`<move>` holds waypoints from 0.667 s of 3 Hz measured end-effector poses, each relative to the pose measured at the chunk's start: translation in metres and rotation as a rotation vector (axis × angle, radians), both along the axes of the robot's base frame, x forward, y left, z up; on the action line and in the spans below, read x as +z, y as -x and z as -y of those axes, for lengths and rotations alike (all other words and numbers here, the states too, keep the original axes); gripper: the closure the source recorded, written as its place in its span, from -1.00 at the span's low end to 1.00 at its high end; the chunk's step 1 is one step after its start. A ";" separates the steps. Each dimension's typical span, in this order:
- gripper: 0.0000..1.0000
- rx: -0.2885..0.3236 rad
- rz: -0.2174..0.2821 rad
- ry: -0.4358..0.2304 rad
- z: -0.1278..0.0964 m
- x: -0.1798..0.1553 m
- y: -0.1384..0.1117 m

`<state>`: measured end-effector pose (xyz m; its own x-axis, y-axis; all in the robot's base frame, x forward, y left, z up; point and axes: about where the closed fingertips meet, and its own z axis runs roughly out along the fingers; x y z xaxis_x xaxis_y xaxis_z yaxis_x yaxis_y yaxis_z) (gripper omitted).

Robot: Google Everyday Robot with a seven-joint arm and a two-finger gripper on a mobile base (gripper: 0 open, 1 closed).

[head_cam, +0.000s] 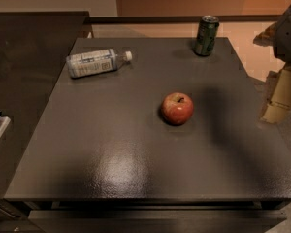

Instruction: Pick apple

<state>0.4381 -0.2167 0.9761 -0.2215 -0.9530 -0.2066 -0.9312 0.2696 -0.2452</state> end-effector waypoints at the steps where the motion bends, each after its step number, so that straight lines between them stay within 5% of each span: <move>1: -1.00 0.000 0.000 0.000 0.000 0.000 0.000; 2: -1.00 0.006 0.002 -0.016 -0.004 -0.001 -0.001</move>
Offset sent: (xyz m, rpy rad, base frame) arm 0.0024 0.0070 -0.0091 0.0371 0.0192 0.0153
